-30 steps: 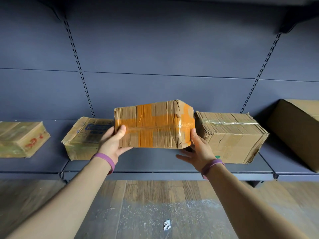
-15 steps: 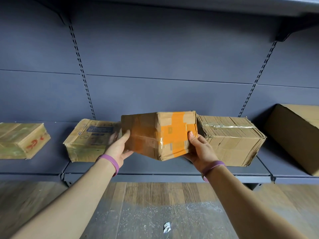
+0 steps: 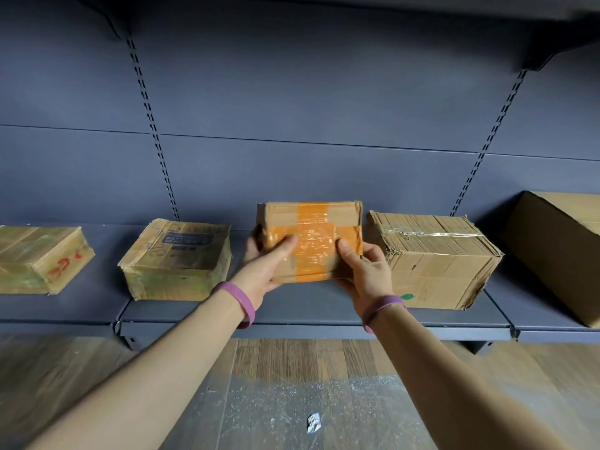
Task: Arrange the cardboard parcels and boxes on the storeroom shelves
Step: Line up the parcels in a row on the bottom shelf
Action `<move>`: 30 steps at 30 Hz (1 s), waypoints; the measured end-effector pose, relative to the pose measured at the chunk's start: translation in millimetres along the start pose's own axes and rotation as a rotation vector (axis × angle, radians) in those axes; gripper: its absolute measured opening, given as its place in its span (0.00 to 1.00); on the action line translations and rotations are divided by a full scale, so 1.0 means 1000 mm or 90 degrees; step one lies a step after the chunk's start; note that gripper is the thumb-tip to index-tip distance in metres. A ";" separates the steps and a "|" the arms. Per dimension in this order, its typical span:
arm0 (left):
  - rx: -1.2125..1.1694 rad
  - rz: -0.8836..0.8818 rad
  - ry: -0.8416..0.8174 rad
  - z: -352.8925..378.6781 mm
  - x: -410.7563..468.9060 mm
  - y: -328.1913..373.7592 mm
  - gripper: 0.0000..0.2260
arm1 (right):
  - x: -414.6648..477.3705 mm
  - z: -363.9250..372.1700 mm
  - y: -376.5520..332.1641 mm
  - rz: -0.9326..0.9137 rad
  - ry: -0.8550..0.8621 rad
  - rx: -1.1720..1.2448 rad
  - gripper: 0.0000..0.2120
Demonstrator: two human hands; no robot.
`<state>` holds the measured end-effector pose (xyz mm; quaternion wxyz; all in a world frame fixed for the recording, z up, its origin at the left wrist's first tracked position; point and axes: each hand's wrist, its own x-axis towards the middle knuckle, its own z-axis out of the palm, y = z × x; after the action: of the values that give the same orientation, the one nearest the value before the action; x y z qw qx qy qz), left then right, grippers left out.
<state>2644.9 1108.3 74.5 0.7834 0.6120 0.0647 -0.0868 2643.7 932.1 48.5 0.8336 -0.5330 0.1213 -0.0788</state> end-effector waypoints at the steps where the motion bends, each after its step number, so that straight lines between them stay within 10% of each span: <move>1: -0.034 0.009 0.034 -0.004 0.001 0.001 0.29 | -0.003 0.005 -0.002 -0.002 -0.030 -0.006 0.06; 14: -0.312 -0.081 -0.021 -0.054 -0.009 0.016 0.27 | 0.000 -0.013 -0.011 0.202 -0.027 0.131 0.31; 25: -0.213 -0.086 -0.058 -0.056 -0.003 0.013 0.15 | -0.002 -0.020 -0.013 0.105 -0.048 0.064 0.06; 30: -0.172 -0.045 0.034 -0.046 0.005 0.017 0.26 | 0.004 -0.017 -0.010 0.033 0.052 0.053 0.24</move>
<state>2653.5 1156.7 78.8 0.8532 0.5002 0.1180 -0.0888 2643.1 912.3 50.0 0.8513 -0.4908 0.1656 -0.0842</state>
